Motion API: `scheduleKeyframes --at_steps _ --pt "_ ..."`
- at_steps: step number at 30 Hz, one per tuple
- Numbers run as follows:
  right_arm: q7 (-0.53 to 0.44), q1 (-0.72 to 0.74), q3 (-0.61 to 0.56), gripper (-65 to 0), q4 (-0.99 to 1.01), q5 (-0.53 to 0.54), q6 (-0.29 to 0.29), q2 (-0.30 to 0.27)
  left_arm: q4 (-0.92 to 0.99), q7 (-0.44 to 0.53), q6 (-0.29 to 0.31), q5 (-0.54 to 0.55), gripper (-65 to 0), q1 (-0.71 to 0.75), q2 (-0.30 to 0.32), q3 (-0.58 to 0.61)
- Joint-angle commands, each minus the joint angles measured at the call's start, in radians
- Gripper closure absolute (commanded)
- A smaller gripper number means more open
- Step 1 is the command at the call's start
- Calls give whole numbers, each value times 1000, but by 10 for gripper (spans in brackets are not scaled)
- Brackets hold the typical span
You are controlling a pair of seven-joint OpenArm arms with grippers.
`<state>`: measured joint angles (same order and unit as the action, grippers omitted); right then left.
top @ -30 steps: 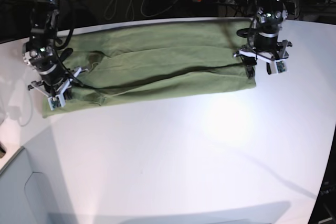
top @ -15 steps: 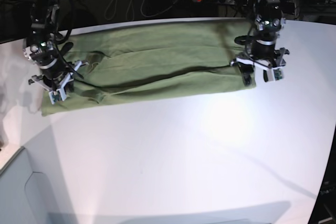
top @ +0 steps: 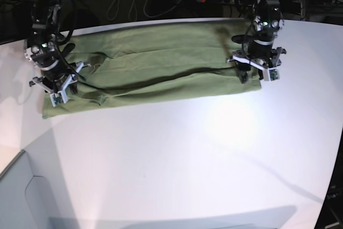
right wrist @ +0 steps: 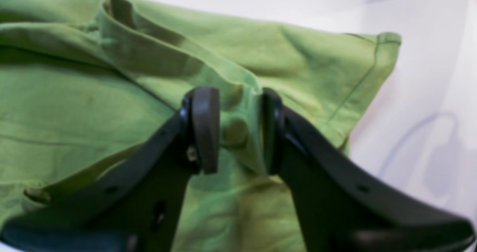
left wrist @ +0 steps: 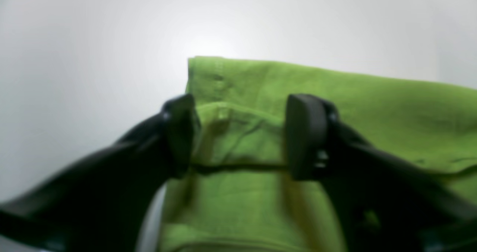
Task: Fold the T-shirt properly
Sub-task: 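Hold the strip ends with both grippers and adjust their grip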
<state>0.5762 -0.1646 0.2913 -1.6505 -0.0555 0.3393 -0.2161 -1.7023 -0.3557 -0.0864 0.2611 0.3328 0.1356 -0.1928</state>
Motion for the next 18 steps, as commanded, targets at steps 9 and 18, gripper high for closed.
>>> scheduleKeyframes --at_steps 9,18 --pt "-18 10 4 -173 -43 7 10 -12 -17 22 1 0 0 5 5 -12" --pt "-15 -29 3 -148 -142 7 10 -10 -25 28 0 0 0 50 5 -12"
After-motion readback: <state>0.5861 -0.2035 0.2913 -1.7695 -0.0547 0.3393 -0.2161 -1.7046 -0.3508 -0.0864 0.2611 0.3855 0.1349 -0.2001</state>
